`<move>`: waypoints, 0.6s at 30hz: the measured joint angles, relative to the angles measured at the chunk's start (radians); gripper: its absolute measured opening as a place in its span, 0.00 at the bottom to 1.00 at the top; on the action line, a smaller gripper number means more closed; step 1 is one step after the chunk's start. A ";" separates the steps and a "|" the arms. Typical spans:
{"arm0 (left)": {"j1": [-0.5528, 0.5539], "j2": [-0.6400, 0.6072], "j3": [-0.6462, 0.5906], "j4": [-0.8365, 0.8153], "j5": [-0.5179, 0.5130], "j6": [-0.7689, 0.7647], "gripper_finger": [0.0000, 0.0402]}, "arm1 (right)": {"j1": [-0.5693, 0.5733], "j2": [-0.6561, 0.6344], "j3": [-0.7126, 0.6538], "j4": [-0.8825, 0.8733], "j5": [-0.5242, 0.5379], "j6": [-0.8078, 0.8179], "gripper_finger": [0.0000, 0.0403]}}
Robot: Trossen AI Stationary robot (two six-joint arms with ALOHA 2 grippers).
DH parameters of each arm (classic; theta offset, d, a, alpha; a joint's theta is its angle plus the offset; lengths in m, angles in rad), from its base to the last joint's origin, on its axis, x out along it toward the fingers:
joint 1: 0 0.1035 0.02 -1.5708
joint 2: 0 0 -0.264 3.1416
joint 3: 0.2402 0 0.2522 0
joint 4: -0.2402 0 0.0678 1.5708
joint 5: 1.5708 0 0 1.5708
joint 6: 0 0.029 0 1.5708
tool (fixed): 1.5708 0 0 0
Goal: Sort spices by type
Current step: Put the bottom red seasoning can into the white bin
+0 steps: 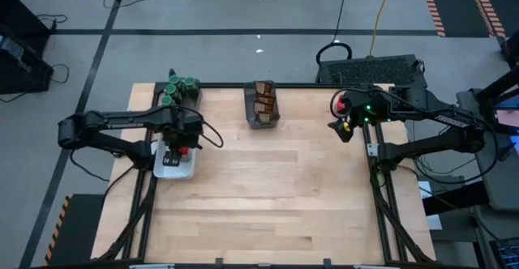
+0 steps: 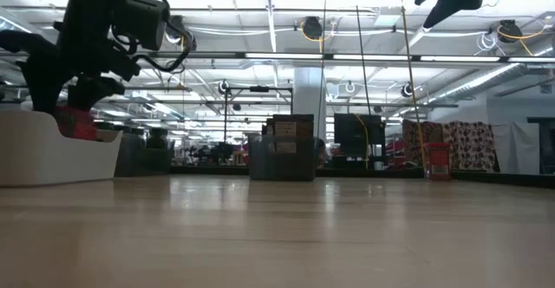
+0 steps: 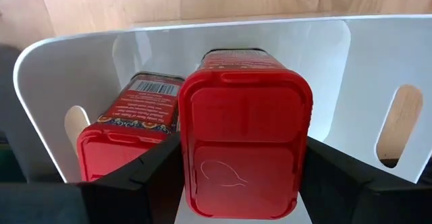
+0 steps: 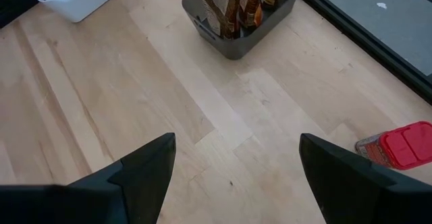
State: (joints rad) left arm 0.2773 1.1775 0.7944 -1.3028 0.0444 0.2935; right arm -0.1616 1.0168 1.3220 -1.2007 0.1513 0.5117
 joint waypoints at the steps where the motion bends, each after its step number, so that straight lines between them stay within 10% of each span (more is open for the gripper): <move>1: 0.002 0.005 0.000 0.000 0.000 0.000 0.62 | 0.000 0.000 0.000 0.000 0.000 0.000 0.74; 18: 0.003 0.014 0.000 0.016 0.004 0.003 0.62 | 0.000 0.000 0.000 0.000 0.000 -0.004 0.74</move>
State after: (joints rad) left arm 0.2802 1.1912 0.7944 -1.2865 0.0483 0.2970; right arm -0.1616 1.0168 1.3220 -1.2007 0.1516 0.5076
